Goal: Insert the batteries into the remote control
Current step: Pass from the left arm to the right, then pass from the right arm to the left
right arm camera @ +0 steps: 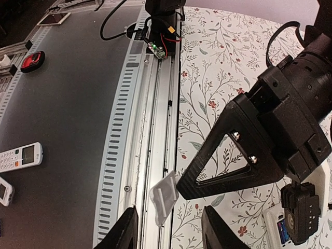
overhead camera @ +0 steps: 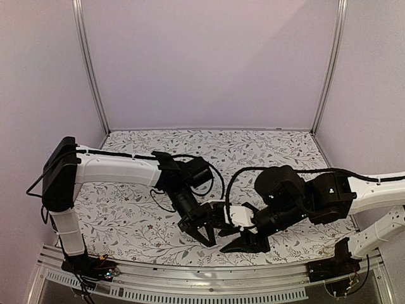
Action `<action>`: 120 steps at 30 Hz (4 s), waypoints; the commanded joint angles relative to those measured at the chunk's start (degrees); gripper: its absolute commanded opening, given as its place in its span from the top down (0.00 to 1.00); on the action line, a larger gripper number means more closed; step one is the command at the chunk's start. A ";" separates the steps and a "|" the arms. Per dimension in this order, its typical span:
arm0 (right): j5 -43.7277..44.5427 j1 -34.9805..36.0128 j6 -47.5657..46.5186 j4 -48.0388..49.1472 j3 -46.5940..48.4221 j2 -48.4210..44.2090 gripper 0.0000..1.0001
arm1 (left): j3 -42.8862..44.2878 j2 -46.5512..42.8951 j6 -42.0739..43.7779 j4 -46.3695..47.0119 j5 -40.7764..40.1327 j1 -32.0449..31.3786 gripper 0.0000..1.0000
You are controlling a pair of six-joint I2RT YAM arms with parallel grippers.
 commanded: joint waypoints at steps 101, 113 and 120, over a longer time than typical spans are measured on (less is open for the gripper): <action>-32.57 -38.20 74.06 77.38 -23.01 11.51 1.00 | -23.61 -23.81 50.22 59.75 -80.25 -7.18 0.72; -31.99 -43.88 73.60 73.00 -25.06 11.47 0.50 | -17.81 -23.79 45.46 41.73 -73.64 -5.45 0.89; -25.27 -50.88 61.66 45.61 -25.16 5.33 0.49 | -3.80 -13.68 41.15 20.81 -69.90 -3.20 0.86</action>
